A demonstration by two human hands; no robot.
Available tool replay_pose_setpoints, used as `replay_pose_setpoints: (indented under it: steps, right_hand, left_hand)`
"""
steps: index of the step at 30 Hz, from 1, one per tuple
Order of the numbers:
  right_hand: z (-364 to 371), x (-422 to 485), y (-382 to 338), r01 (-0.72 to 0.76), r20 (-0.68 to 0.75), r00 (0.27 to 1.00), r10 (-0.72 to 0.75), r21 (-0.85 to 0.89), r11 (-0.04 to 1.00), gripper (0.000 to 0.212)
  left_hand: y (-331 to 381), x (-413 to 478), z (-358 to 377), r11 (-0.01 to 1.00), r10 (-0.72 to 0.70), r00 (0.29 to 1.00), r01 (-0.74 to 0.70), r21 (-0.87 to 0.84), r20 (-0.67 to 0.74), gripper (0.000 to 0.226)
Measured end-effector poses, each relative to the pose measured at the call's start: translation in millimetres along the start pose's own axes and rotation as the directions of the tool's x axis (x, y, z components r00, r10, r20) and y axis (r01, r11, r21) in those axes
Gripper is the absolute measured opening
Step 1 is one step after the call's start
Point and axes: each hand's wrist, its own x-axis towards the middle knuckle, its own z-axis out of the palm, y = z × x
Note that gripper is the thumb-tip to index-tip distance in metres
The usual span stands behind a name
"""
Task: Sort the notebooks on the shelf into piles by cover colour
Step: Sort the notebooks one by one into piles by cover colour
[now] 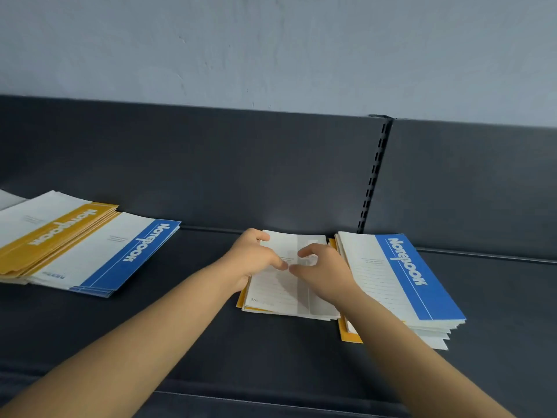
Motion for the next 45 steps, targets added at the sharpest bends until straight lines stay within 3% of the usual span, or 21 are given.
replay_pose_setpoints:
  steps: [6,11,17,21,26,33,38,45]
  right_hand:
    - [1.0,-2.3,3.5,0.009,0.005,1.0,-0.01,0.08,0.997,0.036]
    - [6.5,1.4,-1.8,0.022,0.043,0.999,-0.025,0.051,0.998,0.043]
    - [10.6,6.4,-34.9,0.082,-0.065,0.995,-0.079,0.04,0.996,0.062]
    - [22.9,8.0,-72.5,0.064,-0.099,0.994,-0.048,0.16,0.985,0.06]
    - [88.7,8.6,-148.3,0.147,-0.076,0.988,-0.134,0.202,0.968,0.053]
    - [219.3,18.0,-281.3,0.127,-0.017,0.992,-0.128,0.315,0.941,0.045]
    - [272.0,30.0,-344.8,0.12,-0.049,0.993,-0.111,0.256,0.959,0.038]
    - [306.9,52.3,-409.9,0.267,-0.13,0.958,-0.256,0.072,0.961,0.037]
  left_hand:
    - [3.2,-0.2,-5.4,0.968,-0.035,0.995,0.012,-0.251,-0.089,0.075]
    - [0.7,-0.4,-9.4,0.973,-0.045,0.992,0.069,-0.219,0.114,0.105]
    - [-2.7,-12.8,-46.5,0.975,0.119,0.991,-0.105,-0.197,0.06,0.048]
    - [-17.1,-15.0,-107.9,0.971,0.167,0.986,-0.168,-0.172,-0.019,0.042]
    - [-50.3,-11.0,-204.8,0.959,0.238,0.967,-0.249,-0.132,-0.095,0.042]
    - [-104.0,4.0,-380.3,0.95,0.297,0.955,-0.296,0.103,0.004,0.055]
    - [-117.0,17.4,-462.3,0.944,0.298,0.954,-0.301,0.132,0.046,0.055]
    - [-119.2,26.6,-534.7,0.942,0.328,0.943,-0.322,0.093,-0.061,0.043]
